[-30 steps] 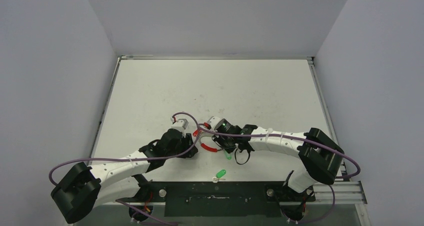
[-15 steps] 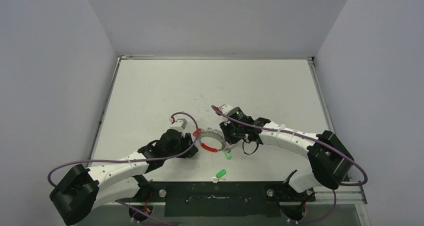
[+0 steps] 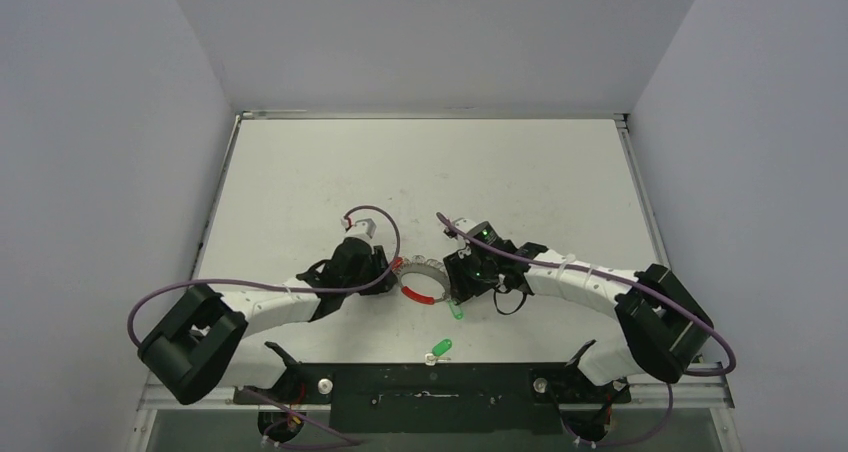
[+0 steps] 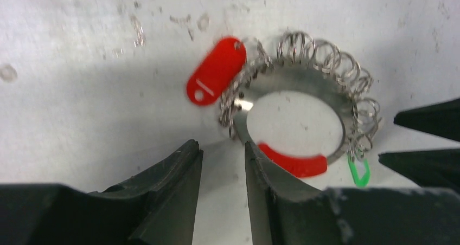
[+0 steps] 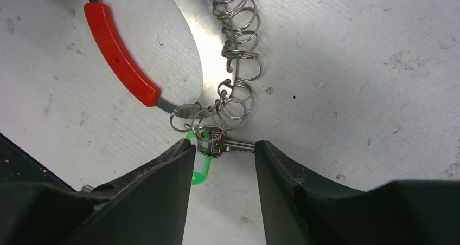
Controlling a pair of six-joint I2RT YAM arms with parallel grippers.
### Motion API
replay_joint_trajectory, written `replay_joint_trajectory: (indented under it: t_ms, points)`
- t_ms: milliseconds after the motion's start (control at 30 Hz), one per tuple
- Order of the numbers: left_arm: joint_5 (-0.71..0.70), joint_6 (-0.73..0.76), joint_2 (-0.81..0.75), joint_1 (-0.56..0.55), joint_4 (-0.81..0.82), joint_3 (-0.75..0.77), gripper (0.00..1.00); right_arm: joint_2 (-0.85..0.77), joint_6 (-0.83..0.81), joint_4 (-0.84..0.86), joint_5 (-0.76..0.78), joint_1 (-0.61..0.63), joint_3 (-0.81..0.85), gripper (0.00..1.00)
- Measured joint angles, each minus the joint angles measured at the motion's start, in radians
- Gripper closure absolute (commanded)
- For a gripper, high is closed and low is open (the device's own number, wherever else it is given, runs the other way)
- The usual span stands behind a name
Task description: Put the keys on the keyring
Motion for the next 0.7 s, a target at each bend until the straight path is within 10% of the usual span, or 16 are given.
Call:
replay_joint_trajectory:
  t_ms: [700]
  points:
    - [0.263, 0.251, 0.544, 0.122, 0.151, 0.472, 0.61, -0.174, 0.007, 0.082, -0.068, -0.055, -0.109, 0.49]
